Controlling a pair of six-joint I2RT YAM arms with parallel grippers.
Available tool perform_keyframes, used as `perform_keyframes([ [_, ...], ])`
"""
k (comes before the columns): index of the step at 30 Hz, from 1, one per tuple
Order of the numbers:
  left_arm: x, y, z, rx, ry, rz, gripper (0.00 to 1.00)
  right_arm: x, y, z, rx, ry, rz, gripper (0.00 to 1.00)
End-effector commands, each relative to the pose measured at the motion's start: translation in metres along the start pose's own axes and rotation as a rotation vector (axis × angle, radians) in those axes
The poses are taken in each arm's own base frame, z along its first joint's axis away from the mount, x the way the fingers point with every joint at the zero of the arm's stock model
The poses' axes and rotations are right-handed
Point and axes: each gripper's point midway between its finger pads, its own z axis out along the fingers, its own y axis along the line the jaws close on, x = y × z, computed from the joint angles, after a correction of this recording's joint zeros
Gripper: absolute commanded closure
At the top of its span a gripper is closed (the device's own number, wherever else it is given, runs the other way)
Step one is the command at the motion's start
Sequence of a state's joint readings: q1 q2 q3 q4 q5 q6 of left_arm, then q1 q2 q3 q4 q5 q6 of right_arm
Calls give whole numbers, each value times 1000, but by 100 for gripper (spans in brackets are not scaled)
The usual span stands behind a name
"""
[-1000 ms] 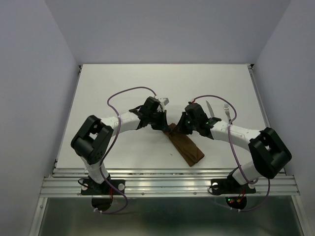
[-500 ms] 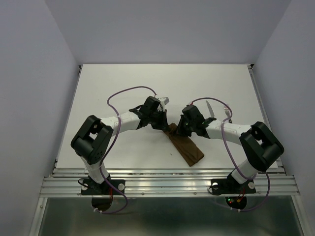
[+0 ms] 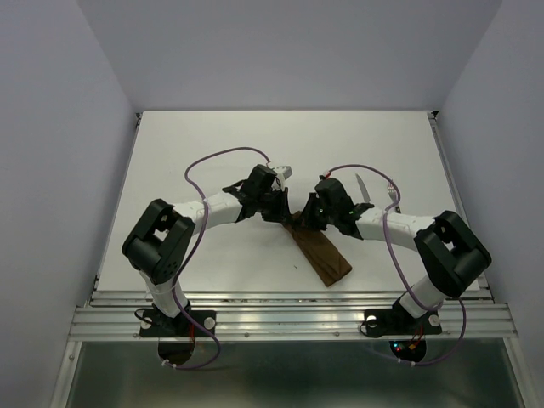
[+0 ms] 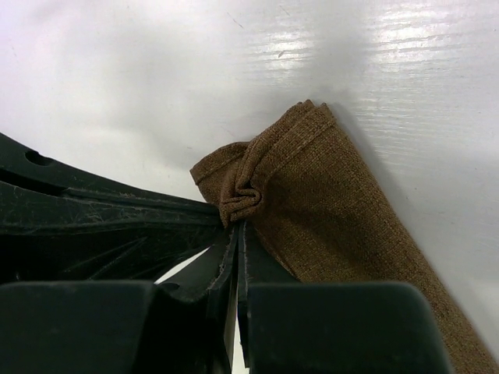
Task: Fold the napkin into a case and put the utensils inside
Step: Stuff the top corner of the smaller-rectangle-folded napkin into the folded napkin.
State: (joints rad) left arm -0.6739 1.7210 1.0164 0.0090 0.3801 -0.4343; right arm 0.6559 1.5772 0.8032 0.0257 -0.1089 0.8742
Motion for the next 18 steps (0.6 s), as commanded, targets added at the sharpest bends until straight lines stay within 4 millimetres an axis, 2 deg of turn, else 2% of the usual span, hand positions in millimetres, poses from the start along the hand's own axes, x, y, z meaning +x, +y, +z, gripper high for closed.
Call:
perform_keyframes([
  [1,-20,-14,-5,36,-44,37,100,-15,30,-6,-107,-53,-29,95],
  [7,-19,-15,-5,40,-40,43,100,-10,33,3,-136,-25,-23,96],
  [11,-17,-14,-3,41,-33,40,100,-4,30,17,-146,0,-5,96],
  [14,-18,-14,-3,44,-36,40,100,7,19,31,-129,35,16,97],
  [18,-19,-14,-4,42,-39,45,100,24,-9,45,-49,69,50,99],
])
